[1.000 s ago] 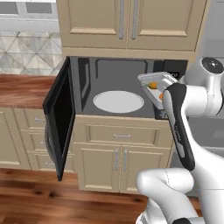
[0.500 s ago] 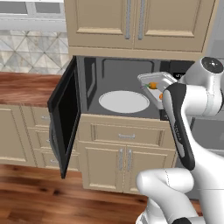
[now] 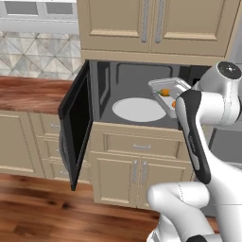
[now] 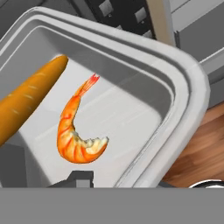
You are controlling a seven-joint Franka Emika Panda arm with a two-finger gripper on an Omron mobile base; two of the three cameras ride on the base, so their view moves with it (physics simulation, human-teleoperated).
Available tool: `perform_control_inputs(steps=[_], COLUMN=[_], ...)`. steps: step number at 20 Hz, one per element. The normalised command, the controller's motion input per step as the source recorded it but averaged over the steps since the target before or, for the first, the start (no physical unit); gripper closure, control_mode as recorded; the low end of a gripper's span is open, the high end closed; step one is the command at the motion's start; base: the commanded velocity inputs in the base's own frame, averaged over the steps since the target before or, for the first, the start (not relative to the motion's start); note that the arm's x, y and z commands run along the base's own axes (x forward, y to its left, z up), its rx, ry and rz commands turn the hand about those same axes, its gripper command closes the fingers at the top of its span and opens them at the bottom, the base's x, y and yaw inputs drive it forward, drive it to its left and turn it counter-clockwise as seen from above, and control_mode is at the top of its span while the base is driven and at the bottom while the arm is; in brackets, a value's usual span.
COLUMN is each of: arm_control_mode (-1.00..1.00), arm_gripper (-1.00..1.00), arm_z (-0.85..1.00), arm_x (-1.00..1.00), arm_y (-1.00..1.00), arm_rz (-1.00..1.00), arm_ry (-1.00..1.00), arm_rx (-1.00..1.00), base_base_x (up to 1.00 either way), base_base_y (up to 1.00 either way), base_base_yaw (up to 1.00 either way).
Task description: Place the tupperware containing the shrimp and carrot meal in the microwave. Close the microwave door and press the start button to reheat the meal.
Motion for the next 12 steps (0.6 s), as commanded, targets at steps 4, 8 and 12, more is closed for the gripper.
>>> perform_control_inputs(steps=[4,8,12], arm_control_mode=[1.0,1.0,1.0], arm_gripper=[1.0,1.0,1.0], arm_z=[0.0,0.0,0.0], arm_x=[0.0,0.0,0.0], arm_y=[0.0,0.0,0.0], arm_rz=[0.0,0.0,0.0], arm_ry=[0.0,0.0,0.0], arm_rx=[0.0,0.0,0.0], base_base_x=[0.02,0.04,0.06], base_base_y=[0.44,0.32,0.08], base_base_yaw=[0.01,0.0,-0.02])
